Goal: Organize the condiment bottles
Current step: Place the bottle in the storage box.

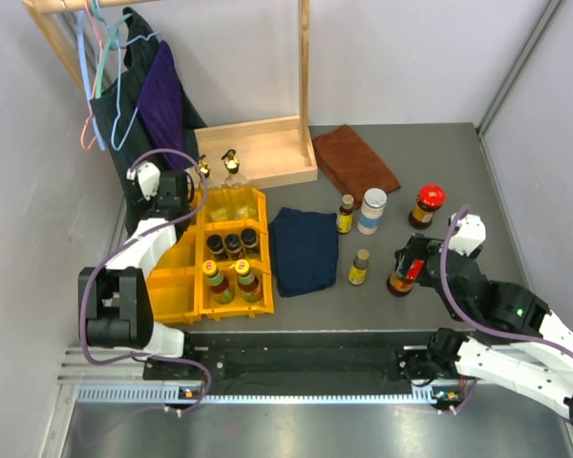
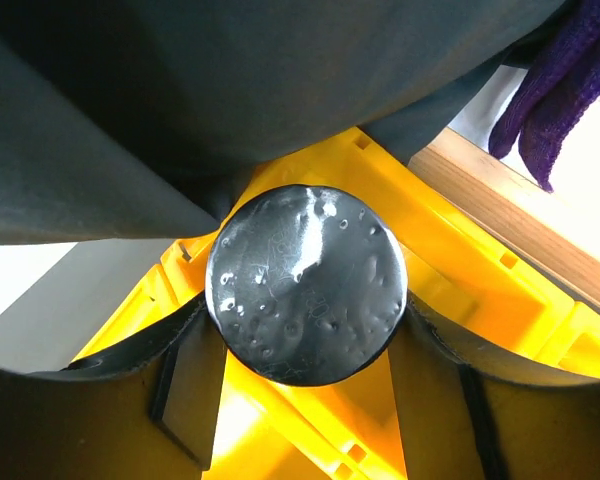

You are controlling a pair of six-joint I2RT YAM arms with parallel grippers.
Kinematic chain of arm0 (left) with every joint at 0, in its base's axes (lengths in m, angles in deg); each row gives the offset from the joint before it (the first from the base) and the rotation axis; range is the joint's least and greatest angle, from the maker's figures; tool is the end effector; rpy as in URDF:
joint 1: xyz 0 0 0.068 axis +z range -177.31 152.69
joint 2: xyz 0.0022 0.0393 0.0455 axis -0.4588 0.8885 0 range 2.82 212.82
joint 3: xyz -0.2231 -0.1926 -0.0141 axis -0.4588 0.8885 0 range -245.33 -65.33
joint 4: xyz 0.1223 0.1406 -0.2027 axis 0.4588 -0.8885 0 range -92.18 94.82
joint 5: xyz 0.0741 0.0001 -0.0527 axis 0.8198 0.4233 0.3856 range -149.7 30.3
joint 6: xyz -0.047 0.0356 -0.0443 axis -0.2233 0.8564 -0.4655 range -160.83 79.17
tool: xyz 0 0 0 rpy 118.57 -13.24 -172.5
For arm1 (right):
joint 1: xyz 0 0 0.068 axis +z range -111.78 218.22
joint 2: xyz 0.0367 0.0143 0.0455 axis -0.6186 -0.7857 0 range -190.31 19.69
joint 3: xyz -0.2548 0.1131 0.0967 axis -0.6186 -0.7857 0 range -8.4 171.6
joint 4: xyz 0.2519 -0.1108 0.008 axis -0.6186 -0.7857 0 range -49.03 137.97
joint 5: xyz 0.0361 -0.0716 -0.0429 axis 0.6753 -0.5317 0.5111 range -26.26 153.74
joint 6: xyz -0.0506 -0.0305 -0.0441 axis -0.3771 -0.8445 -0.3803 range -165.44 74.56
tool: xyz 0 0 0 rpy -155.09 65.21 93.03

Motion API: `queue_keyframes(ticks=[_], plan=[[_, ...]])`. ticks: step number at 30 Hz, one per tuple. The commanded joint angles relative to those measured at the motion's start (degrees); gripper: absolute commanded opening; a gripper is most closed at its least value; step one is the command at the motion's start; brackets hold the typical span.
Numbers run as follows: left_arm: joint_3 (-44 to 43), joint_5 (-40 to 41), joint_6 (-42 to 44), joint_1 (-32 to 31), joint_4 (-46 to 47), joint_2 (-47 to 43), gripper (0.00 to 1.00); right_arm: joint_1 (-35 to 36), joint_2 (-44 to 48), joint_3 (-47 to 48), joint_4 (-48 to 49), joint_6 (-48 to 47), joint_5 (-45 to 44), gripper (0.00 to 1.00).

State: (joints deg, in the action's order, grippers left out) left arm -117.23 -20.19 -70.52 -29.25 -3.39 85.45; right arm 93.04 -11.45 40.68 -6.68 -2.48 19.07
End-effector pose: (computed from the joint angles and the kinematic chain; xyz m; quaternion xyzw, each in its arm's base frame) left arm 0.3328 0.0280 0.2405 -0.3451 0.7895 0.1829 0.4735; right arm 0.0916 0.0547 0.3286 0.0841 0.8399 0.0892 0.5286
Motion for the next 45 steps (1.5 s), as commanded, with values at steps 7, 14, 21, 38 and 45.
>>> queue_keyframes(ticks=[7, 14, 21, 38, 45], plan=[[-0.9, 0.9, -1.9, 0.4, 0.0, -1.8, 0.99, -0.3, -0.3, -0.1, 2.5, -1.0, 0.5, 0.99], [-2.7, -2.3, -1.7, 0.4, -5.1, -9.6, 0.99, -0.4, -0.4, 0.6, 1.9, -0.9, 0.4, 0.99], [-6.9, -9.0, 0.1, 0.4, -13.4, -15.7, 0.99, -0.4, -0.2, 1.6, 0.6, -0.9, 0.0, 0.99], [-3.3, -25.3, 4.9, 0.4, -22.9, -33.5, 0.99, -0.4, -3.1, 9.7, -1.8, -2.9, 0.6, 0.99], [-7.6, -24.6, -4.1, 0.4, -24.1, -33.5, 0.99, -0.4, -1.3, 11.6, -3.8, -4.7, 0.4, 0.99]])
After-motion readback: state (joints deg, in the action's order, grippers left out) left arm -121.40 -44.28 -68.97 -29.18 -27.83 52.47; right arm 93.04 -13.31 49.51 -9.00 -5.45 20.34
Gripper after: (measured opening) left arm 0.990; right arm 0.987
